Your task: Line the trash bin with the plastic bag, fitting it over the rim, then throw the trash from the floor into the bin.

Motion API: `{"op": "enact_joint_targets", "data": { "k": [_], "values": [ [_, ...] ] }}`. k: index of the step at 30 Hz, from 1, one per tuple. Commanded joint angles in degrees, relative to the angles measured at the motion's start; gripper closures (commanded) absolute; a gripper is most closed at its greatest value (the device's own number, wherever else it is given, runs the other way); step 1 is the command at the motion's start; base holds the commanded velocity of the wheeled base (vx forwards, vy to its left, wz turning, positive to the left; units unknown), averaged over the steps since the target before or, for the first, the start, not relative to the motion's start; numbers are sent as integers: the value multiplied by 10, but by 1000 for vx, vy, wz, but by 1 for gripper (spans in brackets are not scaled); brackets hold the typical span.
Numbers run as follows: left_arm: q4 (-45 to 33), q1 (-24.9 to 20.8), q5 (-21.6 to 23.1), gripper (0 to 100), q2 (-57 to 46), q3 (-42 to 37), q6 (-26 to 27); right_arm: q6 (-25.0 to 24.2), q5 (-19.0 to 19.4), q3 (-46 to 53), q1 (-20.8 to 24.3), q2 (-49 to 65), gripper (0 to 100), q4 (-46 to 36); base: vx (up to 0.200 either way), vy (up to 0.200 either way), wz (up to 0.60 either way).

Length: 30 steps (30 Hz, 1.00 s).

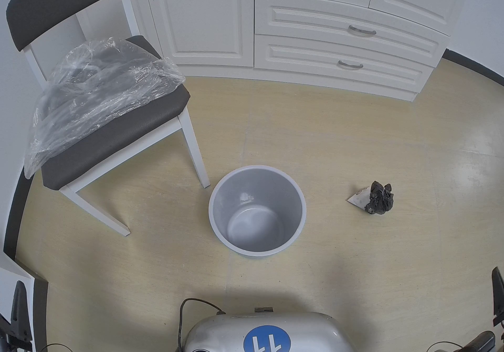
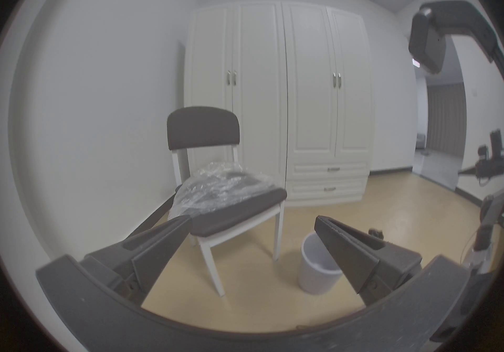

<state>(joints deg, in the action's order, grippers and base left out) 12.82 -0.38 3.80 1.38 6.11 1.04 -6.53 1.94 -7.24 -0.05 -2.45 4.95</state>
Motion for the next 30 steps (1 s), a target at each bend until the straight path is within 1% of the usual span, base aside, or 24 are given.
{"op": "enact_joint_targets", "data": {
  "k": [1,3,4,5,6,9,11,12,14,17,18,20,22,24,25,26,27,28,30],
  "values": [
    [-192,-23,-28,0,198,198,123,1,19,-146,0,-222,0,30,0,0,0],
    [-191,-22,-74,0,274,234,157,3,18,-175,0,-292,0,69,0,0,0],
    [-190,-22,-85,0,289,241,164,3,18,-181,1,-307,0,75,0,0,0],
    [-190,-22,-85,0,289,241,164,3,18,-181,1,-307,0,75,0,0,0],
    [-189,-20,-136,0,358,274,202,6,19,-213,1,-385,0,101,0,0,0],
    [-189,-18,-187,0,421,311,251,12,19,-250,2,-462,0,124,0,0,0],
    [-192,-12,-211,0,448,328,274,12,18,-262,5,-485,0,143,0,0,0],
    [-192,0,-223,0,463,337,288,10,18,-264,8,-491,0,158,0,0,0],
    [-191,42,-238,0,494,350,319,6,17,-259,15,-492,0,182,0,0,0],
    [-189,108,-233,0,533,368,361,6,18,-257,33,-497,0,191,0,0,0],
    [-189,108,-233,0,533,368,361,6,18,-257,33,-497,0,191,0,0,0],
    [-185,158,-229,0,577,387,383,7,17,-256,66,-499,0,191,0,0,0],
    [-177,175,-229,0,604,398,383,7,15,-254,78,-501,0,191,0,0,0],
    [-157,187,-219,0,628,400,379,6,14,-254,79,-506,0,190,0,0,0],
    [-144,197,-202,0,639,399,379,6,14,-254,80,-509,0,190,0,0,0],
    [-141,201,-195,0,642,399,379,6,14,-254,79,-510,0,190,0,0,0],
    [-124,224,-151,0,655,396,381,5,14,-255,79,-511,0,191,0,0,0],
    [-115,241,-118,0,666,396,383,5,14,-255,79,-512,0,191,0,0,0],
    [-106,266,-73,0,686,398,384,5,14,-254,79,-511,0,191,0,0,0]
  ]
}}
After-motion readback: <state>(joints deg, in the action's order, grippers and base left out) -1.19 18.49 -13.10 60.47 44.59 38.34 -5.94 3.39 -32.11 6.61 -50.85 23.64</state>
